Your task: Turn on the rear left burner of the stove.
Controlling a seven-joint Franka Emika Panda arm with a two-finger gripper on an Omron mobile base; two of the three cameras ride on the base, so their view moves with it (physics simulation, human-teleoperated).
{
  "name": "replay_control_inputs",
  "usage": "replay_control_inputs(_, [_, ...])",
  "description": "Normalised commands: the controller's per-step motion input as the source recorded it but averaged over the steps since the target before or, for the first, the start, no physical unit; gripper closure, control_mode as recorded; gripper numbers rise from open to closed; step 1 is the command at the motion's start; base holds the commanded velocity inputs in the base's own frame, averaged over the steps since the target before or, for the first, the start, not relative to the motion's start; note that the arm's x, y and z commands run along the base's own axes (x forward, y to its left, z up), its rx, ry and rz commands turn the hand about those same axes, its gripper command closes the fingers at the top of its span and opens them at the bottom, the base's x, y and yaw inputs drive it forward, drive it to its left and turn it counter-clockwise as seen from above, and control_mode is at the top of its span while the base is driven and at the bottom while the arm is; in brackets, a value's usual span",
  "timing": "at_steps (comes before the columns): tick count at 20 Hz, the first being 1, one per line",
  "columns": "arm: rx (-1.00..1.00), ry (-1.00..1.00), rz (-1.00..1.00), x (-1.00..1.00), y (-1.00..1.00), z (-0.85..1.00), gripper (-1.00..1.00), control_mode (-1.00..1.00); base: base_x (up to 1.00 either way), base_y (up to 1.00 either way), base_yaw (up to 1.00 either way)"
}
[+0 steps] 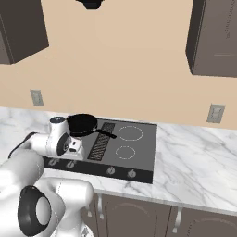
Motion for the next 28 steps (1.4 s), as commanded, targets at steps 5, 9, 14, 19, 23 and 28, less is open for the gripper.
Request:
replay_control_inputs(5, [0.0,0.0,0.0,0.04,0.0,-0.33,-1.0,-1.0,0.0,0.0,0.0])
replay_control_inputs(9, [0.0,0.0,0.0,0.0,0.0,-0.29,-1.0,-1.0,0.0,0.0,0.0])
replay_control_inputs(14, [0.01,0.0,0.0,0.0,-0.01,-0.25,-1.0,-1.0,0.0,0.0,0.0])
replay_control_inputs(19, [0.0,0.0,0.0,0.0,0.0,-0.25,1.0,-1.0,0.0,0.0,0.0])
replay_control_inputs(23, [0.0,0.0,0.0,0.0,-0.01,-0.21,1.0,-1.0,0.0,0.0,0.0])
replay_control_inputs(28, [0.02,0.0,0.0,0.0,-0.11,-0.19,1.0,-1.0,0.0,0.0,0.0])
